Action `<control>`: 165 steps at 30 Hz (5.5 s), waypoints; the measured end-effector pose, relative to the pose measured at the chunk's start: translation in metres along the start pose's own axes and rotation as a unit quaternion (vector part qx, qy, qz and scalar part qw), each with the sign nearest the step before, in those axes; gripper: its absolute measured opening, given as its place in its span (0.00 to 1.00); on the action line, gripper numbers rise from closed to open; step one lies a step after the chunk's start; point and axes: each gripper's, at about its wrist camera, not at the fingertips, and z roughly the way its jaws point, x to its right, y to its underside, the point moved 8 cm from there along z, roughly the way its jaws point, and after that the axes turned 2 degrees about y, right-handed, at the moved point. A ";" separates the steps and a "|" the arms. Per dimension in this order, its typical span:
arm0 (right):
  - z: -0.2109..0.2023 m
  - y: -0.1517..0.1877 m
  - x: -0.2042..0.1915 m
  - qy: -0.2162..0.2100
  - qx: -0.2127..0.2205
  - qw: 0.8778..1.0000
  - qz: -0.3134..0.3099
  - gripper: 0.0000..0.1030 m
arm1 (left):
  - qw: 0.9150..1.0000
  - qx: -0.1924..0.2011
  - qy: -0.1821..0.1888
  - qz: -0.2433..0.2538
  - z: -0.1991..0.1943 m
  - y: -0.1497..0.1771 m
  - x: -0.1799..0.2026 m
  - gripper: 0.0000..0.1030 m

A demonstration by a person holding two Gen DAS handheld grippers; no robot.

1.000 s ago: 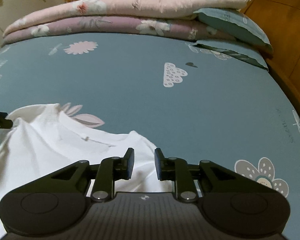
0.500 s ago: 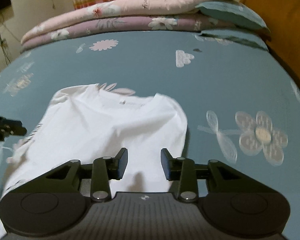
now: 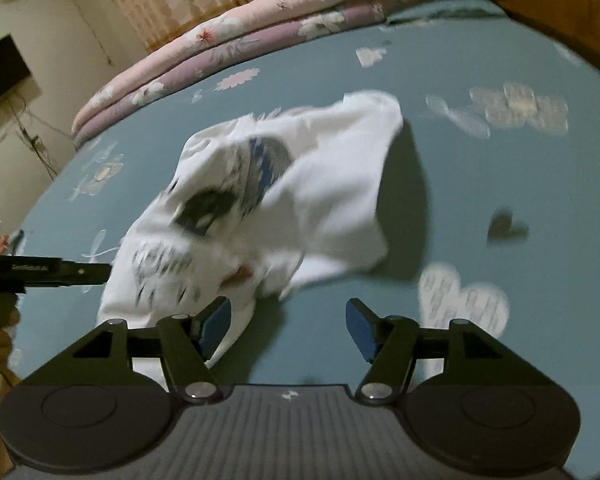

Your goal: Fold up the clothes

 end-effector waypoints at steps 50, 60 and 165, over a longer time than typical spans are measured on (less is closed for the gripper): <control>0.009 0.046 -0.013 -0.008 -0.019 1.000 0.016 0.74 | 0.997 0.043 0.033 -0.061 0.012 -0.010 -0.024 0.11; 0.010 0.045 -0.011 -0.006 -0.021 1.000 0.018 0.74 | 0.987 0.025 0.090 -0.133 0.043 0.014 -0.021 0.39; 0.065 -0.002 -0.225 -0.077 -0.042 0.974 -0.208 0.74 | 0.987 0.060 -0.140 -0.047 -0.047 -0.048 -0.286 0.22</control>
